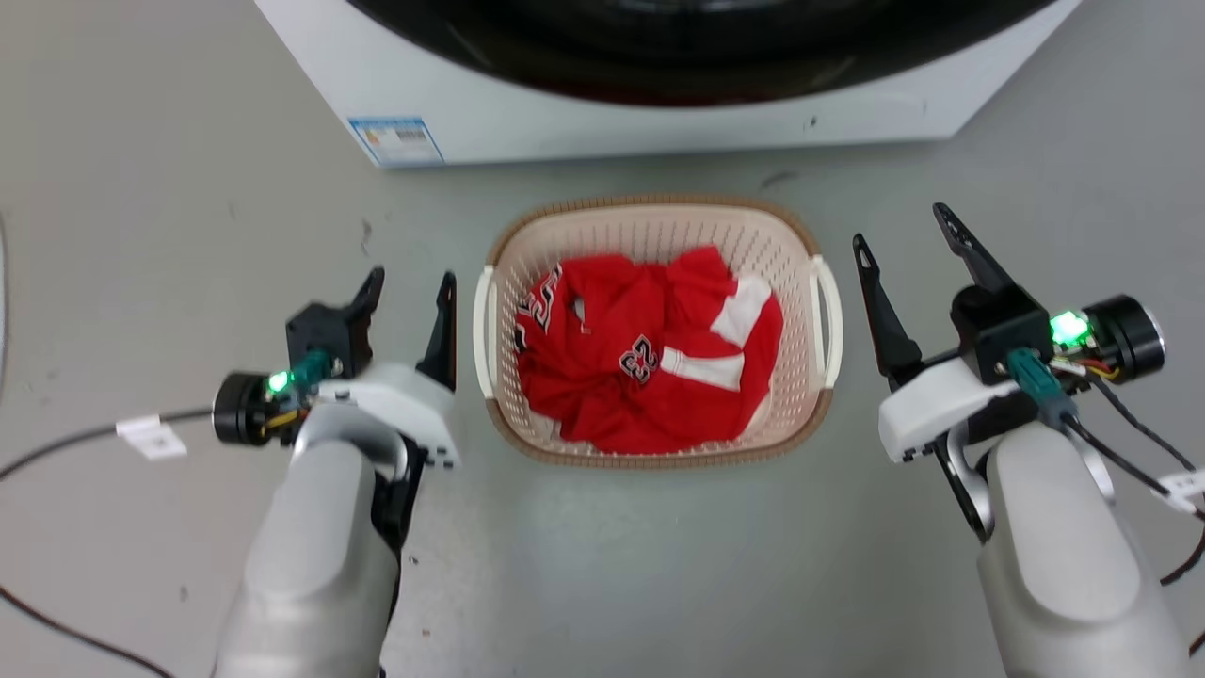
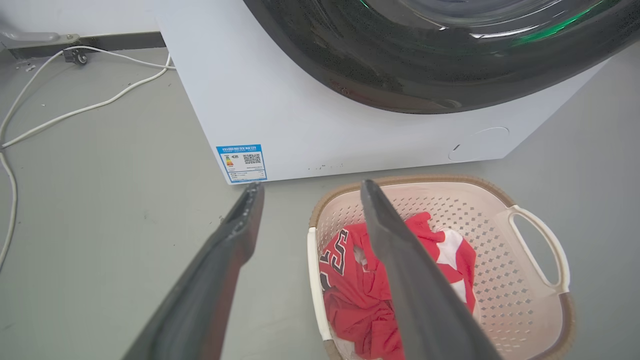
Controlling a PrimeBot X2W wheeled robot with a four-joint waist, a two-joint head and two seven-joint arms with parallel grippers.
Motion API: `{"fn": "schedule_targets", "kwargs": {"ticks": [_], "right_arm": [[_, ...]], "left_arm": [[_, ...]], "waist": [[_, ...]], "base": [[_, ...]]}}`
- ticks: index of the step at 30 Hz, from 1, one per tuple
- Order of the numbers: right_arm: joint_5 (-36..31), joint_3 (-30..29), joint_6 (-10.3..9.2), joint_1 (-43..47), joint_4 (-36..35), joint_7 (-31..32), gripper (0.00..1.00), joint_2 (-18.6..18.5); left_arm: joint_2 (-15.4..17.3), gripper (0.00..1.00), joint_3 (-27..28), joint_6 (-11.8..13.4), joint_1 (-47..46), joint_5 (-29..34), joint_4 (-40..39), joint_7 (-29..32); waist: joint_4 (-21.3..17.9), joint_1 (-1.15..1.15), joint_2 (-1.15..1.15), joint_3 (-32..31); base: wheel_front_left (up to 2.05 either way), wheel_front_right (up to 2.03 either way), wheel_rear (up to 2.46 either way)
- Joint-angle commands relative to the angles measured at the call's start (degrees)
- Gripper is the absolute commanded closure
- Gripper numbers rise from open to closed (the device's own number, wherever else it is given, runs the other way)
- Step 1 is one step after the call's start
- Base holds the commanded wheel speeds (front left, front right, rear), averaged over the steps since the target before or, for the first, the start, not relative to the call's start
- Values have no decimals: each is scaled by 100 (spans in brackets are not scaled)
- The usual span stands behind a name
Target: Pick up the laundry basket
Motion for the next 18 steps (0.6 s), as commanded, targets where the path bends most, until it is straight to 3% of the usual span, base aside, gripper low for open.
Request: {"fn": "schedule_targets", "kwargs": {"ticks": [1,11,18], "right_arm": [[-101,-15,-5,-254,249,-12,0,-7],[-342,-66,-6,-1434,1763,-12,0,-96],[-531,-166,-6,-2165,2862,-12,0,-115]], "left_arm": [[42,0,-9,-57,-320,-25,225,-16],[110,0,-255,-191,-1736,-150,2041,1],[93,0,-436,-206,-2433,-234,2805,-8]], "waist": [[-45,-1,0,440],[-51,-1,0,1367],[-34,-1,0,1832]], "base": [[0,0,0],[0,0,0],[0,0,0]]}}
